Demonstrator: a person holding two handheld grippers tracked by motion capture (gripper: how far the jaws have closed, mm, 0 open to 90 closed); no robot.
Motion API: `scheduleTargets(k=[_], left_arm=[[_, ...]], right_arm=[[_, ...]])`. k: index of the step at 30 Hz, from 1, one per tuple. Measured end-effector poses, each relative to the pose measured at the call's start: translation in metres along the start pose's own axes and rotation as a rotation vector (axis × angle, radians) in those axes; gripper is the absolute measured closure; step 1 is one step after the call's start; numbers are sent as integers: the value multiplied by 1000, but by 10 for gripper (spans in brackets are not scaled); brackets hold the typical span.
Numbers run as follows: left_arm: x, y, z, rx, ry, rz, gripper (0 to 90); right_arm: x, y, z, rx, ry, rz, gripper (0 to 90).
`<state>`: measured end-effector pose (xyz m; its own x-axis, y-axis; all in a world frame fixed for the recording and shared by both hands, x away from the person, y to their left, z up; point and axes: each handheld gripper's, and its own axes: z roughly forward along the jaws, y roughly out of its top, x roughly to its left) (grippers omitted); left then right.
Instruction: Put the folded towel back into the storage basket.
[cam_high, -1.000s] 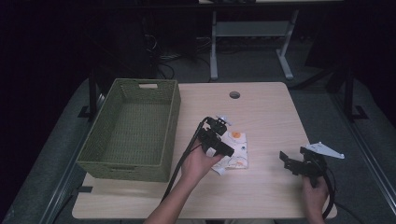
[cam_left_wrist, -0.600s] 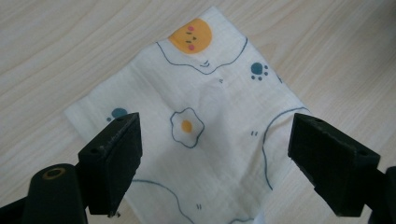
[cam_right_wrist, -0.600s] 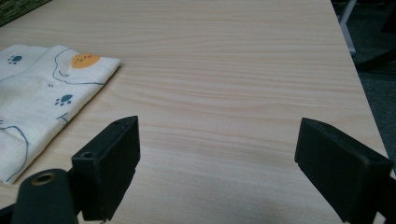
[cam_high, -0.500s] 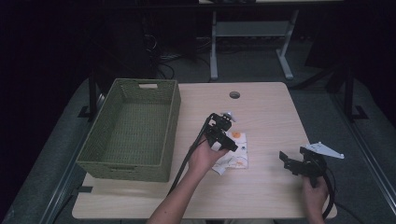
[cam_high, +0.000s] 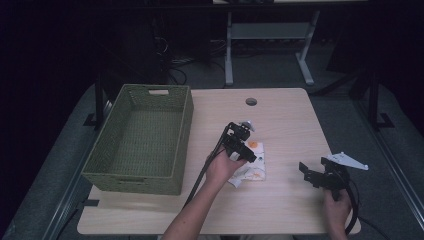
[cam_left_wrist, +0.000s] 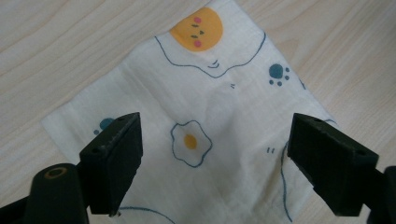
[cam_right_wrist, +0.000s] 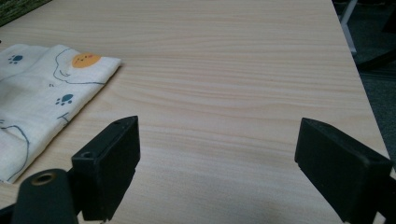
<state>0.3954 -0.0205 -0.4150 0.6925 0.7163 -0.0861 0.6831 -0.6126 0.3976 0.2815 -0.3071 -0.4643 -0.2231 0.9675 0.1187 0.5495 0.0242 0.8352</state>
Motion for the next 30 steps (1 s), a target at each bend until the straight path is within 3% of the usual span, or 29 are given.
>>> scheduleTargets(k=[23, 30], left_arm=[[0, 3, 19, 62, 8, 0, 242], [-1, 2, 24, 86, 11, 18, 306]], right_arm=[[0, 0, 0, -2, 2, -4, 137], [0, 0, 0, -3, 2, -4, 137]])
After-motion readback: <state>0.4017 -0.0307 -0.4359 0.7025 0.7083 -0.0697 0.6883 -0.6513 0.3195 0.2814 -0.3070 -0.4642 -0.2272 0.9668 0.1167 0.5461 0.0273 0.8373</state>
